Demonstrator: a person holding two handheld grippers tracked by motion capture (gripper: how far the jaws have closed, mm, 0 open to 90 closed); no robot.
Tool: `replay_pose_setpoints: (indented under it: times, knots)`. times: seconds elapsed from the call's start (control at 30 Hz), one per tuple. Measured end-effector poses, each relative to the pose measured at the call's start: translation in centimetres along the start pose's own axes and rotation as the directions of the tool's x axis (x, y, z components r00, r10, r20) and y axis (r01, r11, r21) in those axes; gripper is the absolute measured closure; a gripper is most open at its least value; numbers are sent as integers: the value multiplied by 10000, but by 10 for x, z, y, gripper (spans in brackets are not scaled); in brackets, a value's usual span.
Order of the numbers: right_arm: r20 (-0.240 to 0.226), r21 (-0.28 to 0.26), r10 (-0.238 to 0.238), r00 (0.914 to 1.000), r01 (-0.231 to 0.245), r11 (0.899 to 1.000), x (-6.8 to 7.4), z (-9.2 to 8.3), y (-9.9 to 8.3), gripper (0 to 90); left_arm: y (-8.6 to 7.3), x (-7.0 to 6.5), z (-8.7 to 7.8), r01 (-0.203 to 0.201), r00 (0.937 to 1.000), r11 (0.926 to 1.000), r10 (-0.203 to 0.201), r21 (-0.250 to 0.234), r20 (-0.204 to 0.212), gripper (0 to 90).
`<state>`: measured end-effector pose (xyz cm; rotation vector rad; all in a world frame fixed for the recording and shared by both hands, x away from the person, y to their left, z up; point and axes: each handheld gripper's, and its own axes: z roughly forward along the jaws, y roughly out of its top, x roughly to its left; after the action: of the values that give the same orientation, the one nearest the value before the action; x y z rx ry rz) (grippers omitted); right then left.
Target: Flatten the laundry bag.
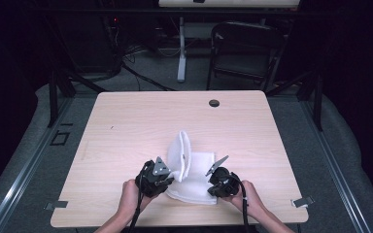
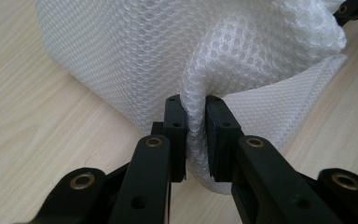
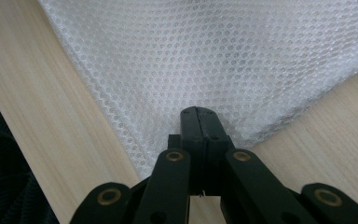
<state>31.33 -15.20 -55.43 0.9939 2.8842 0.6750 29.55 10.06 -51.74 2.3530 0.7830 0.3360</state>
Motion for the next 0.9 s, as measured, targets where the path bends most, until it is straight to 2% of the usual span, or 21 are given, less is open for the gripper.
replay_pose_setpoints:
  times: [0.13, 0.17, 0.27, 0.47, 0.53, 0.57, 0.73, 0.8, 0.9]
  knots:
    - [24, -12, -20, 10000, 20, 10000, 0, 0, 0, 900, -3, 4, -1, 277, 9996, 9996, -277, 110, 6, 782]
    - [-8, 130, -165, 9999, 165, 9998, -1, -1, 1, 900, -3, 4, -1, 277, 9996, 9996, -277, 110, 6, 779]
    - [45, 41, -82, 10000, 82, 10000, -1, -1, 0, 900, -6, 9, -4, 597, 9981, 9982, -598, 94, 110, 780]
    - [52, 33, -62, 10000, 62, 10000, -1, 0, 0, 900, -11, 15, -6, 892, 9958, 9959, -894, 117, 215, 789]
    - [41, 42, -73, 10000, 73, 10000, -1, 0, 0, 900, -13, 16, -7, 998, 9946, 9950, -1000, 88, 266, 799]
    - [40, 59, -94, 9999, 94, 9999, -1, -1, 0, 900, -15, 19, -9, 1140, 9923, 9935, -1136, -41, 498, 798]
    - [23, 19, -104, 9999, 104, 9999, -1, 0, 0, 900, -18, 21, -9, 1435, 9880, 9896, -1435, 51, 578, 802]
    - [-13, -26, -68, 10000, 68, 10000, -1, 0, 0, 900, -19, 22, -9, 1423, 9880, 9898, -1424, 74, 590, 803]
    - [25, 29, -110, 9999, 110, 9999, -1, 0, 0, 900, -21, 24, -10, 1638, 9849, 9864, -1627, -146, 594, 804]
